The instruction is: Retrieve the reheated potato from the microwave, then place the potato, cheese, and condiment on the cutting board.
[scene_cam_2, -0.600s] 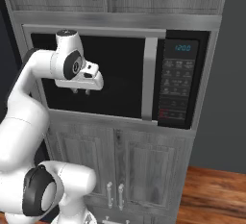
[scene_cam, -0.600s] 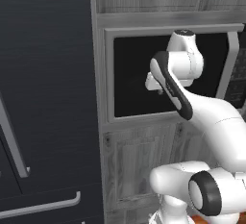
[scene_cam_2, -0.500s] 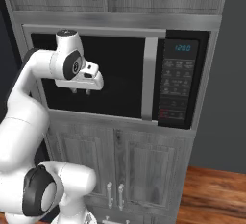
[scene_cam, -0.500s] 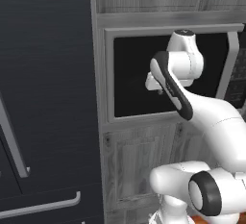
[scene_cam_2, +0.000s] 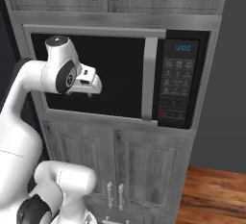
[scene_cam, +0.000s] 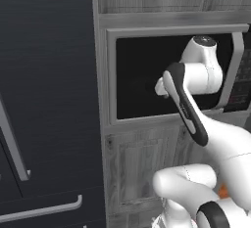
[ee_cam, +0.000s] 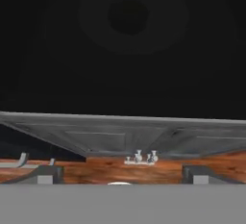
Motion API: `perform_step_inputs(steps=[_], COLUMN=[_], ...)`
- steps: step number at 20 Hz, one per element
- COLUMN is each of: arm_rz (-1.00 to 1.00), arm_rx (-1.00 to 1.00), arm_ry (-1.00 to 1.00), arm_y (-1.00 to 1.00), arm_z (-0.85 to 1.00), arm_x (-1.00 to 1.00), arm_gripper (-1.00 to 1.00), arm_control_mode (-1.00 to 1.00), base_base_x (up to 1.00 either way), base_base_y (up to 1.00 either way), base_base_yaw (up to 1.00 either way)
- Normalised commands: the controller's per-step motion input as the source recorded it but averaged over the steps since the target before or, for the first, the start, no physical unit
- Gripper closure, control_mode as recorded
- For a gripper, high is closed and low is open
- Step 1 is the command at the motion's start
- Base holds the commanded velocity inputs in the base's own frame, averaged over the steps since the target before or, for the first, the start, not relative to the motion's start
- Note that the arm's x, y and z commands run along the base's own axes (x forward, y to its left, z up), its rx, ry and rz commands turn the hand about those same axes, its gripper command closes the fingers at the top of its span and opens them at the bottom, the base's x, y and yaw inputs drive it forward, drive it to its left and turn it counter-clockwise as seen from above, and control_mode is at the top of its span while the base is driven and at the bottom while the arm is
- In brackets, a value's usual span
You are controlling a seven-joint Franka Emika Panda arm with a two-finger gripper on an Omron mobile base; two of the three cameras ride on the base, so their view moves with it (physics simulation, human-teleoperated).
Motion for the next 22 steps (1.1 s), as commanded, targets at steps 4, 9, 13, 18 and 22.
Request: perform_step_inputs(steps=[4, 9, 13, 18, 22], arm_rz=[0.00, 0.00, 0.00, -0.01, -0.03], arm_rx=[0.07, 0.05, 0.00, 0.00, 0.00], arm_ry=[-0.14, -0.15, -0.29, -0.08, 0.05], arm_y=[-0.24, -0.33, -0.36, -0.44, -0.45], arm_z=[0.12, 0.16, 0.11, 0.12, 0.10], arm_x=[-0.32, -0.25, -0.24, -0.15, -0.07], arm_gripper=[-1.00, -1.00, -1.00, -1.00, -1.00], arm_control_mode=[-1.00, -1.00, -1.00, -1.00, -1.00], base_base_x=[0.00, 0.00, 0.00, 0.00, 0.00], base_base_y=[0.00, 0.00, 0.00, 0.00, 0.00], base_base_yaw=[0.00, 0.00, 0.00, 0.00, 0.00])
